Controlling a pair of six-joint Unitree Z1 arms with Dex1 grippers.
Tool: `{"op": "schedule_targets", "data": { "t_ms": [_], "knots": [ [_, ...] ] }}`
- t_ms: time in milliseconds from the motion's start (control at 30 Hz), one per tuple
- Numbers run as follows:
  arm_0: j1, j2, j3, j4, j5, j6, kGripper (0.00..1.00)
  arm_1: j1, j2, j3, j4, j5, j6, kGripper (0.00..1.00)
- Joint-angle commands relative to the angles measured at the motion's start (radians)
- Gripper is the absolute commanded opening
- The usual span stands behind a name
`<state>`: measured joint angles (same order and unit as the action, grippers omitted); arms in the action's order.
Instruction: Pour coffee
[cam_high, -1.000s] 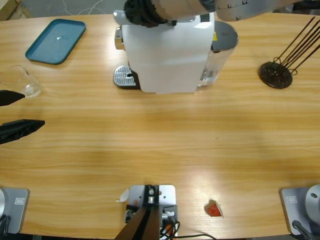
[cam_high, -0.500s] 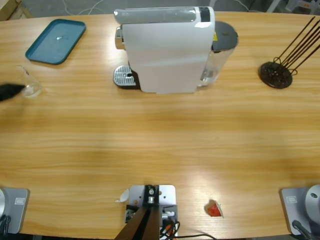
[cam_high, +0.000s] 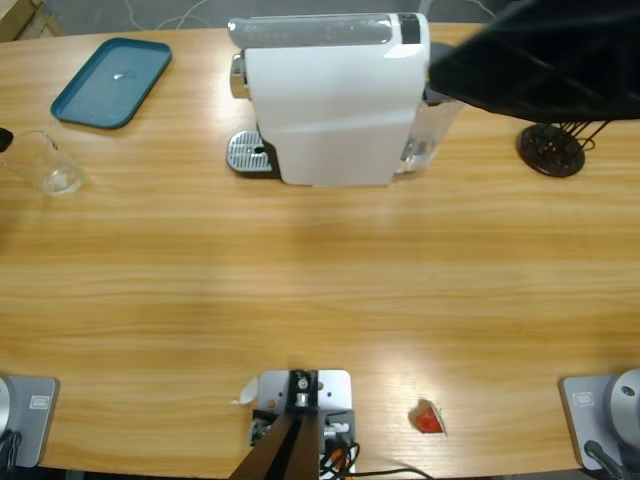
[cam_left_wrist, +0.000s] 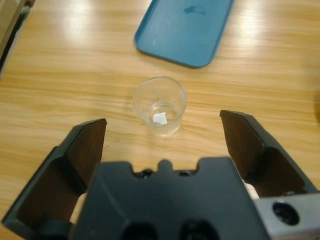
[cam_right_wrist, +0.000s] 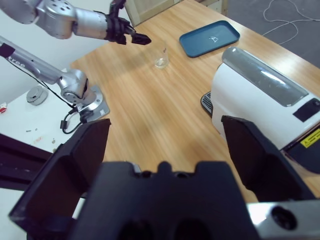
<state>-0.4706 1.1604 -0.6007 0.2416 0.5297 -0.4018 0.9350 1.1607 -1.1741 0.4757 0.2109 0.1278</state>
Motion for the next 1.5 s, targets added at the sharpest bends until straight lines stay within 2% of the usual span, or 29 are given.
{"op": "schedule_targets", "data": {
  "t_ms": [33,200,400,567,900,1133,1267,1500],
  "knots": [
    [0.072,0.200,0.115,-0.164,0.026,-0.061,0.993,0.011,-0.024,0.116,-0.075,-0.018,0.068,1.000],
    [0.115,0.309,0.125,-0.273,0.026,-0.060,0.977,0.011,-0.011,0.156,-0.115,-0.032,0.091,1.000],
    [0.137,0.367,0.148,-0.411,0.011,0.011,0.977,0.011,-0.001,0.183,-0.154,-0.040,0.110,1.000],
    [0.136,0.362,0.162,-0.430,0.007,0.011,0.964,0.011,0.019,0.182,-0.175,-0.039,0.112,1.000],
    [0.155,0.054,0.171,-0.401,-0.031,0.105,0.964,0.011,0.045,0.196,-0.222,-0.043,0.112,1.000],
    [0.245,0.115,0.213,-0.401,-0.249,0.122,0.964,0.011,0.067,0.236,-0.278,-0.045,0.119,1.000],
    [0.265,0.151,0.211,-0.407,-0.290,0.129,0.964,0.011,0.090,0.268,-0.336,-0.044,0.129,1.000],
    [0.307,0.194,0.209,-0.412,-0.284,0.158,0.964,0.011,0.100,0.331,-0.407,-0.044,0.147,1.000]
  ]
}}
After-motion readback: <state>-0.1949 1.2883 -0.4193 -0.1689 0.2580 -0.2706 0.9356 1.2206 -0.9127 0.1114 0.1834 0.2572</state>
